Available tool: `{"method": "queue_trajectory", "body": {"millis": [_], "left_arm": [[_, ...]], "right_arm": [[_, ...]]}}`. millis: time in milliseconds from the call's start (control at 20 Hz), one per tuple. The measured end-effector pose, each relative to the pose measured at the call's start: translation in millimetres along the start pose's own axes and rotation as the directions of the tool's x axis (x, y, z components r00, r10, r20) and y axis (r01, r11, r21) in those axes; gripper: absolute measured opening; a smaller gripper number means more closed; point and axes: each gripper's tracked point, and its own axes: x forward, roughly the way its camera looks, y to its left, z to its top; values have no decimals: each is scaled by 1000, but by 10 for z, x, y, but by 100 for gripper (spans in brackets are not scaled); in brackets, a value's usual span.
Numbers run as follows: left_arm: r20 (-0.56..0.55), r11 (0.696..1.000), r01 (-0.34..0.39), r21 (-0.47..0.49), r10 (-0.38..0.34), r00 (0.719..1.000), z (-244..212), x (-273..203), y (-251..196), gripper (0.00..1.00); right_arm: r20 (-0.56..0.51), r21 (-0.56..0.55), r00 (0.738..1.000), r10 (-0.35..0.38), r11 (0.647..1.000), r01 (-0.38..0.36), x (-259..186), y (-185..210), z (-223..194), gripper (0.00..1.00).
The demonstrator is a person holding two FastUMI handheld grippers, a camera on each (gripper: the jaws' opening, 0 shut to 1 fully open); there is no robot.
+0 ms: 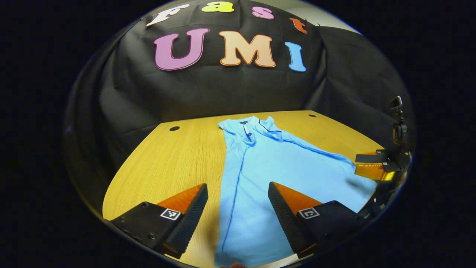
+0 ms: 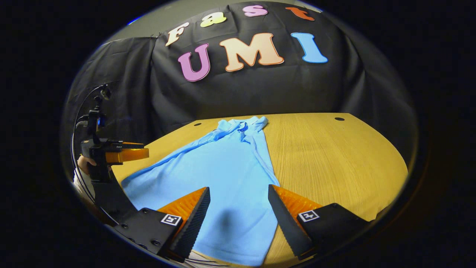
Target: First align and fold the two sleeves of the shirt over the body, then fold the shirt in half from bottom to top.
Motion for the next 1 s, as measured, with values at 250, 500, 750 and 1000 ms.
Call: {"method": "queue_trajectory", "body": {"millis": [250, 500, 750, 1000], "left_arm": [[-44, 998, -1, -59, -2, 999, -549, -327, -111, 98], [-45, 992, -59, -114, 54, 998, -746, -441, 36, 99], [-45, 991, -52, -121, 47, 998, -851, -478, -54, 95], [-53, 992, -70, -101, 65, 996, -958, -447, -120, 96]], "right_arm": [[-32, -55, 998, -63, 997, 61, -340, -80, -203, 98], [-41, -118, 991, -128, 985, 123, -431, -85, -408, 98], [-77, -124, 990, -114, 987, 104, -416, 9, -585, 94], [-66, -97, 992, -109, 990, 103, -421, -8, -599, 95]]}}
